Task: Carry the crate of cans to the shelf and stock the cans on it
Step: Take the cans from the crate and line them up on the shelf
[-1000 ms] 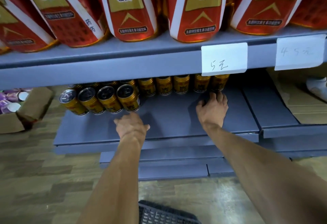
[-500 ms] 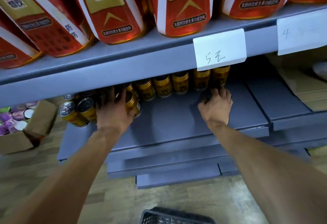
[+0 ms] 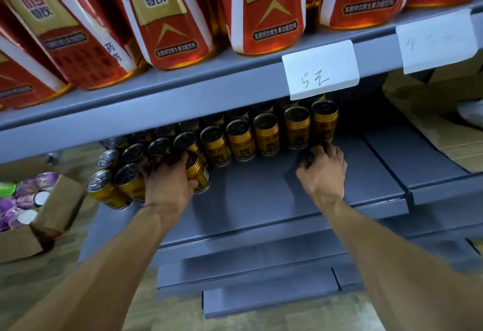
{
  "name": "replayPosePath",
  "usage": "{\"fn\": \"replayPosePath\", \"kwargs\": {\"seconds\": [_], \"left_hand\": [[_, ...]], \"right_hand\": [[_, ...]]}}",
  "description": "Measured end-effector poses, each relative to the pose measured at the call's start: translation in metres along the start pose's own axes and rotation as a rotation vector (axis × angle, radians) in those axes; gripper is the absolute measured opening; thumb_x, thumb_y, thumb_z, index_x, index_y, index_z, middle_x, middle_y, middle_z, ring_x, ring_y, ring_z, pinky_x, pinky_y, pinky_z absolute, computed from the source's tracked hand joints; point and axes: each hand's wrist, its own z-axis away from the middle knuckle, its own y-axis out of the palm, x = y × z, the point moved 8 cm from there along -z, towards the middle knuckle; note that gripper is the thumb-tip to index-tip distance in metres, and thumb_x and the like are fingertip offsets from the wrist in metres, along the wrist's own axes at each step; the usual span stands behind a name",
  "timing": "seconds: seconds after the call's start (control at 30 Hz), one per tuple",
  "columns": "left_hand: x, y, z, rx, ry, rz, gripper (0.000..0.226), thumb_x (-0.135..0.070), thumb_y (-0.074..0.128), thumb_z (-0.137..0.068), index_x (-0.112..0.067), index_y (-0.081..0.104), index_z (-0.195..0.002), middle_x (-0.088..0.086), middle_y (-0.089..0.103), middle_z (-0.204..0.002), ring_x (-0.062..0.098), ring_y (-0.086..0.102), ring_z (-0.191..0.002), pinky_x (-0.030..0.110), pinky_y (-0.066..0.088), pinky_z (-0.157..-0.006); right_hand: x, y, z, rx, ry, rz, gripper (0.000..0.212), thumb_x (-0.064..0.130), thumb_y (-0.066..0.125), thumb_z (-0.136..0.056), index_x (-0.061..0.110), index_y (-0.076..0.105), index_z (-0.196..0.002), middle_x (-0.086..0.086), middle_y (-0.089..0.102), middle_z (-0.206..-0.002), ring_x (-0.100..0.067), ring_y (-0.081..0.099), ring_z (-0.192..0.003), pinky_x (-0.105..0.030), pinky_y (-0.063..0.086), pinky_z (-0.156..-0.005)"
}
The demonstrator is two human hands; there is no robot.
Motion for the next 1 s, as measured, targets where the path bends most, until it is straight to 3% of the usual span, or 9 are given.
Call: {"fn": "replayPosePath", "kwargs": {"seconds": [0.1, 0.23, 0.3, 0.37, 0.53, 0.67, 0.8, 0.9, 1.0], "left_hand": [[-0.001, 0.0, 0.003, -0.021, 0.005, -0.06, 0.068, -0.051, 0.063, -0.081, -0.027, 0.039, -0.14, 0.007, 0.048, -0.143, 0.032, 0.034, -0.138, 0.053, 0.024, -0.114], [-0.011, -0.019, 0.0, -0.155, 0.001, -0.009, 0.087, -0.071, 0.048, -0.077, -0.019, 0.032, -0.146, 0.011, 0.019, -0.158, 0.032, 0.014, -0.147, 0.054, 0.009, -0.116], [-0.013, -0.015, -0.006, -0.101, -0.018, 0.058, 0.093, -0.07, 0.049, -0.08, -0.019, 0.017, -0.152, 0.011, 0.011, -0.161, 0.033, 0.013, -0.148, 0.053, 0.009, -0.117], [-0.019, 0.003, -0.008, -0.002, 0.026, -0.058, 0.099, -0.067, 0.049, -0.082, -0.013, 0.008, -0.154, 0.014, 0.008, -0.161, 0.035, 0.012, -0.148, 0.054, 0.012, -0.116], [-0.019, 0.017, -0.018, 0.096, 0.009, -0.095, 0.107, -0.052, 0.059, -0.083, -0.004, -0.006, -0.153, 0.02, -0.005, -0.161, 0.039, 0.004, -0.148, 0.054, 0.02, -0.114], [-0.019, 0.026, -0.012, 0.182, 0.012, -0.066, 0.099, -0.045, 0.053, -0.091, -0.006, -0.012, -0.153, 0.018, -0.015, -0.161, 0.037, -0.006, -0.149, 0.056, 0.011, -0.117], [-0.021, 0.025, -0.011, 0.152, 0.03, -0.034, 0.096, -0.043, 0.051, -0.093, -0.007, -0.014, -0.153, 0.017, -0.016, -0.161, 0.035, -0.007, -0.15, 0.056, 0.008, -0.119], [-0.026, 0.021, -0.007, 0.131, 0.039, 0.003, 0.096, -0.034, 0.057, -0.091, -0.007, -0.011, -0.154, 0.018, -0.013, -0.162, 0.036, -0.004, -0.15, 0.055, 0.007, -0.119], [-0.026, 0.009, 0.005, -0.002, 0.089, -0.047, 0.094, -0.024, 0.069, -0.08, -0.005, 0.013, -0.153, 0.022, 0.009, -0.159, 0.042, 0.023, -0.142, 0.054, 0.026, -0.113]], "right_hand": [[0.0, 0.0, 0.001, -0.015, 0.001, -0.001, 0.039, 0.029, 0.057, -0.08, 0.007, 0.068, -0.11, -0.02, 0.059, -0.122, -0.04, 0.046, -0.122, -0.051, 0.041, -0.098], [0.006, -0.001, 0.003, -0.014, -0.001, -0.021, 0.042, 0.03, 0.05, -0.078, 0.007, 0.067, -0.107, -0.02, 0.058, -0.121, -0.041, 0.045, -0.122, -0.051, 0.041, -0.099], [0.006, 0.002, 0.003, 0.004, 0.005, -0.026, 0.034, 0.024, 0.058, -0.079, 0.007, 0.066, -0.107, -0.02, 0.057, -0.122, -0.04, 0.043, -0.124, -0.05, 0.039, -0.1], [0.006, 0.002, 0.003, 0.006, 0.011, -0.01, 0.032, 0.021, 0.061, -0.078, 0.007, 0.066, -0.106, -0.019, 0.057, -0.121, -0.039, 0.042, -0.124, -0.05, 0.039, -0.101], [0.017, -0.001, 0.002, 0.036, 0.023, -0.006, 0.036, 0.028, 0.055, -0.076, 0.009, 0.066, -0.105, -0.017, 0.06, -0.115, -0.038, 0.047, -0.118, -0.049, 0.038, -0.102], [0.047, -0.004, 0.019, 0.052, -0.259, 0.24, 0.05, 0.048, 0.043, -0.079, 0.013, 0.068, -0.103, -0.018, 0.064, -0.113, -0.04, 0.051, -0.115, -0.052, 0.035, -0.104], [0.05, 0.017, 0.041, 0.22, -0.373, 0.37, 0.074, 0.067, 0.025, -0.085, 0.023, 0.056, -0.136, -0.023, 0.046, -0.145, -0.041, 0.034, -0.139, -0.057, 0.02, -0.114], [0.034, 0.014, 0.039, 0.19, -0.26, 0.317, 0.08, 0.07, 0.022, -0.083, 0.02, 0.051, -0.139, -0.022, 0.047, -0.141, -0.039, 0.036, -0.135, -0.055, 0.024, -0.112], [0.037, 0.016, 0.037, 0.191, -0.236, 0.298, 0.081, 0.072, 0.027, -0.08, 0.019, 0.052, -0.135, -0.02, 0.05, -0.137, -0.038, 0.038, -0.132, -0.053, 0.027, -0.11]]}}
